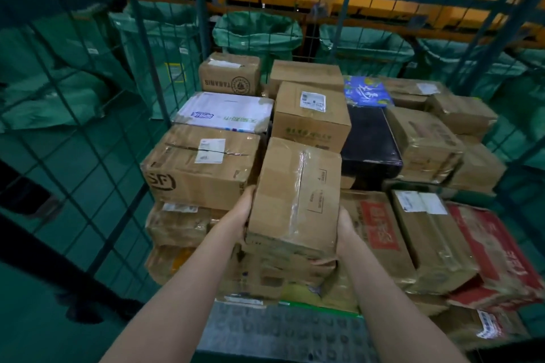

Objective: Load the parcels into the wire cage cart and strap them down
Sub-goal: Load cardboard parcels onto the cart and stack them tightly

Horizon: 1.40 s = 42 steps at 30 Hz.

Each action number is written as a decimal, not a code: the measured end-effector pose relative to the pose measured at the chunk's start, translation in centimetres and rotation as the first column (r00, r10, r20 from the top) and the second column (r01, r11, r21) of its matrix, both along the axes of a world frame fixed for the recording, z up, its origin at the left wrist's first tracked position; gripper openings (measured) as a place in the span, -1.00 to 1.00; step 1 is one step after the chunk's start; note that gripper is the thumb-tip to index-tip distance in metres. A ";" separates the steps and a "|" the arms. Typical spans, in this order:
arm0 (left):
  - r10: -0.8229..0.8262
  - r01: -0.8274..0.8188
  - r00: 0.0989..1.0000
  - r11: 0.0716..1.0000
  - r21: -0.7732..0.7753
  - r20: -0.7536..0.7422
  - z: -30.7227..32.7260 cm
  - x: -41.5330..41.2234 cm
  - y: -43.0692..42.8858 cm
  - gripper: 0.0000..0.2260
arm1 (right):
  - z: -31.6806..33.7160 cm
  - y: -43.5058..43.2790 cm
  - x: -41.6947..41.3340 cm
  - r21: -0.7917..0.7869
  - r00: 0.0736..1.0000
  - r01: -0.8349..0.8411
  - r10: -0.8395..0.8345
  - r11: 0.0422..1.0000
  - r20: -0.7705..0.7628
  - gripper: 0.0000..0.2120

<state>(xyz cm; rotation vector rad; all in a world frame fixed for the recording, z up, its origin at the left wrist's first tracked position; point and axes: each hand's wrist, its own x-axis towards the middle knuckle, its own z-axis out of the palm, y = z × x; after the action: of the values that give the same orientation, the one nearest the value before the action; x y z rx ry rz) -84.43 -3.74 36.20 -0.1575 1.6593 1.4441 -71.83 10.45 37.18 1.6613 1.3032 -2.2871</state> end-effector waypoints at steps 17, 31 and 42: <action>0.270 -0.262 0.959 0.961 -0.089 0.087 -2.9 -6.7 5.4 -0.49 | -2.8 6.5 -8.6 -0.097 0.997 -0.059 0.062 0.994 0.034 -0.54; 0.129 -0.146 0.962 0.988 -0.055 -0.240 -3.5 -5.4 11.7 -0.47 | -0.8 11.0 -2.8 -0.073 1.000 0.024 -0.025 0.997 -0.014 -0.39; -0.196 0.134 0.941 0.964 -0.228 -0.274 -1.6 2.4 17.2 -0.64 | -4.0 16.3 2.7 -0.019 0.992 0.086 -0.084 0.996 0.096 -0.30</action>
<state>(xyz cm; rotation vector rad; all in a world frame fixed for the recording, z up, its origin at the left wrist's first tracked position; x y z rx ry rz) -82.08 13.41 34.64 0.0874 2.0156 1.2089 -69.13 26.72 33.18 1.8285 1.2053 -2.2270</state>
